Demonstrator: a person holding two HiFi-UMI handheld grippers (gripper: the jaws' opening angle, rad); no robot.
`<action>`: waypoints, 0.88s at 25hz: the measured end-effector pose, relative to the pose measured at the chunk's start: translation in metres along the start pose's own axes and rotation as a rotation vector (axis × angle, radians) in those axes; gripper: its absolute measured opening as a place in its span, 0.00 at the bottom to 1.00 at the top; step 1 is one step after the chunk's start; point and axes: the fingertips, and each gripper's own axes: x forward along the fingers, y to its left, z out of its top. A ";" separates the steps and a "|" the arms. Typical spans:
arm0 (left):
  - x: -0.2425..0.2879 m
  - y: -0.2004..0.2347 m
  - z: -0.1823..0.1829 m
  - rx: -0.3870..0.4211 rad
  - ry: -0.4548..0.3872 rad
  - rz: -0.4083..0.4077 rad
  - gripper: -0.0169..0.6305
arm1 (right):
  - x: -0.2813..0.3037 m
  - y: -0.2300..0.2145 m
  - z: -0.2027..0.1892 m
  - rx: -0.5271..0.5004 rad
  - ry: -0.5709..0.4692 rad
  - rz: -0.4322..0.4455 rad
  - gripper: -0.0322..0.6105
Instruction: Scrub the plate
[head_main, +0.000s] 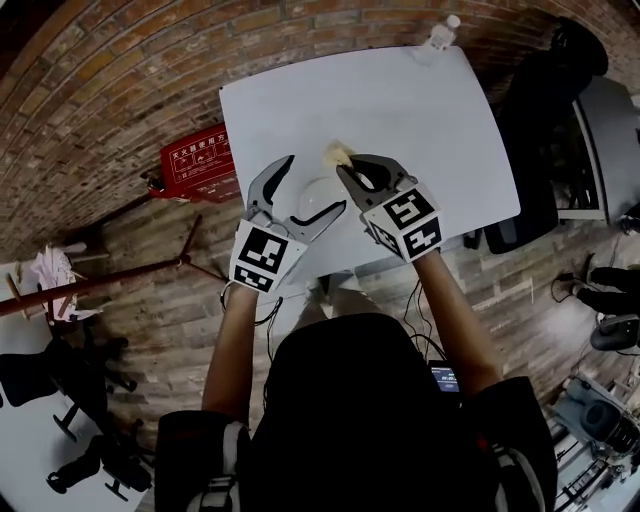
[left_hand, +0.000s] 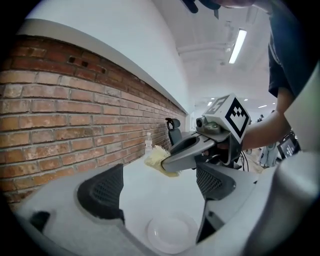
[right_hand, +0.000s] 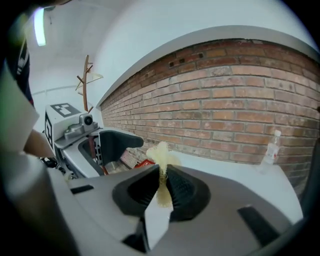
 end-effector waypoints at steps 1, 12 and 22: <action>-0.002 -0.001 0.005 0.003 -0.006 0.003 0.76 | -0.002 0.000 0.003 -0.005 -0.004 0.000 0.13; -0.023 0.013 0.054 0.042 -0.032 0.048 0.75 | -0.017 0.003 0.069 -0.057 -0.140 -0.021 0.13; -0.051 0.022 0.089 0.036 -0.115 0.089 0.34 | -0.032 0.011 0.101 -0.076 -0.219 -0.077 0.13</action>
